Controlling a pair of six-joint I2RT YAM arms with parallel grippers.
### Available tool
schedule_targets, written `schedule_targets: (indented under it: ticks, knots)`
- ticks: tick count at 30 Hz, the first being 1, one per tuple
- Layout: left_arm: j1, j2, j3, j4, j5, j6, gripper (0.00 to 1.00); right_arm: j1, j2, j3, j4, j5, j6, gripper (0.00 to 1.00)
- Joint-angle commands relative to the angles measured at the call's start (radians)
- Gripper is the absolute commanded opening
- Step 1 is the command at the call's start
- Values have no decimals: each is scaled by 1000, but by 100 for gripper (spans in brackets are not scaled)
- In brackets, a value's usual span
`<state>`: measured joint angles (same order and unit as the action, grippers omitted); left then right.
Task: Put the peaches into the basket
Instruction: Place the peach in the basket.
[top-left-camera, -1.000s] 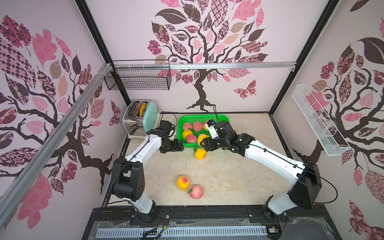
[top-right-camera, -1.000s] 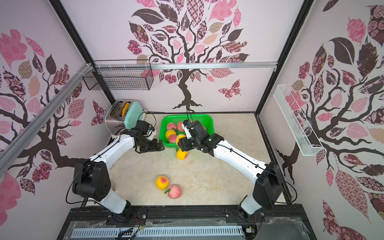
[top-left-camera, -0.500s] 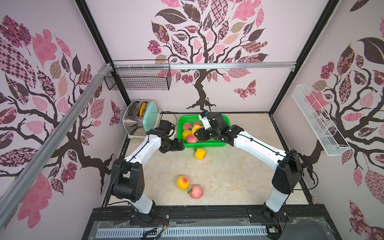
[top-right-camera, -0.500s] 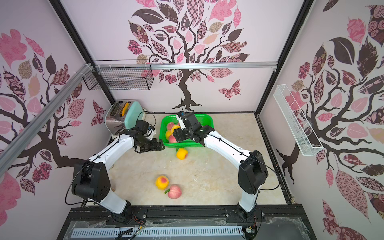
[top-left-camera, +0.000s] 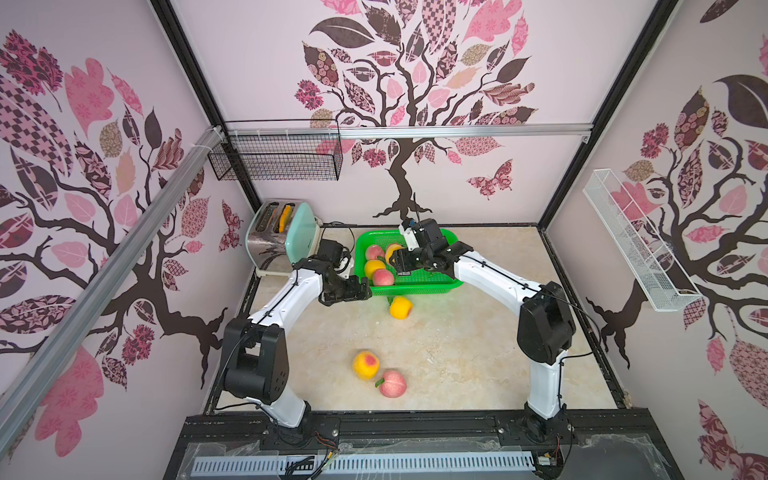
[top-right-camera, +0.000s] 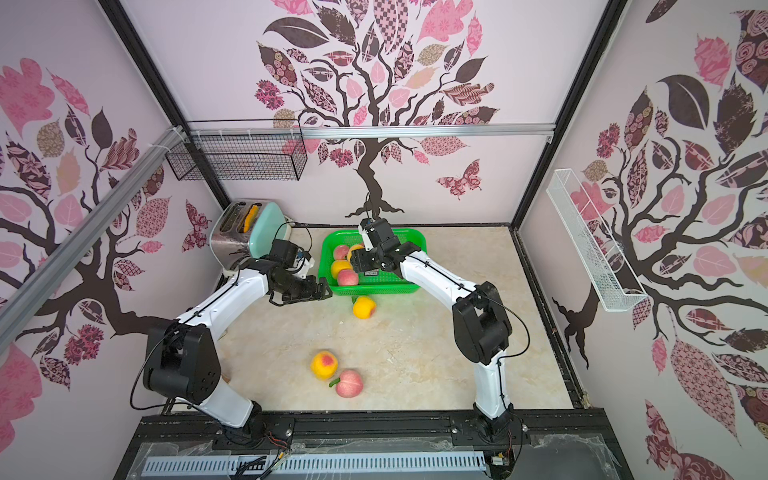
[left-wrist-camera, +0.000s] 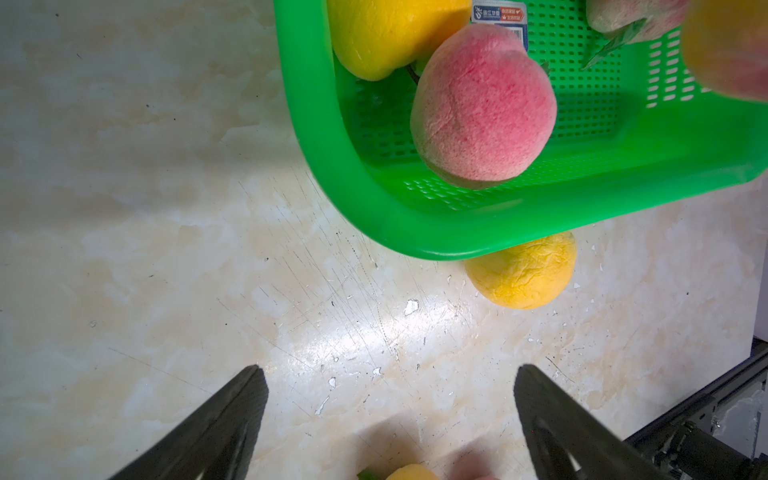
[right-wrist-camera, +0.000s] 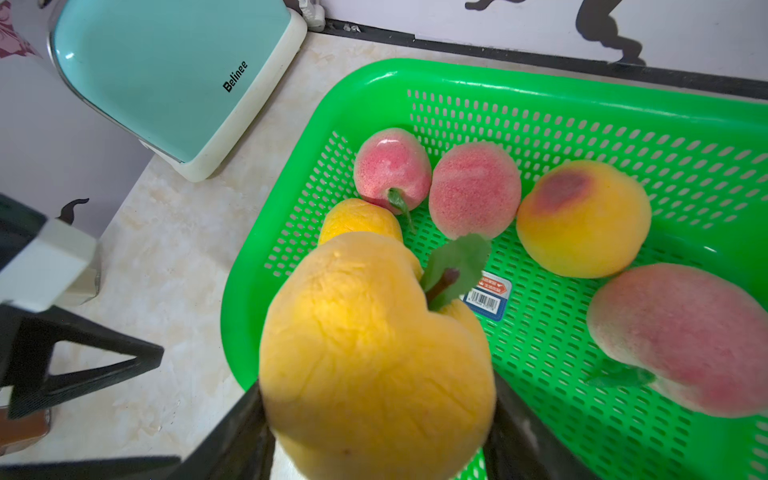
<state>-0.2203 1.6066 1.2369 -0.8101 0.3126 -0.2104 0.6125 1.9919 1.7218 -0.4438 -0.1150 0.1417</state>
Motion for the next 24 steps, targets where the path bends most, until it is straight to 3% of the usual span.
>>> schedule_targets:
  ticks: [1,24]
  knots:
    - [5,-29,-18,12,19,-4,97,-22,48,54,30,-35,32,70]
    - [6,-8,-13,12,31,-5,97,-39,303,205,-44,-67,51,72]
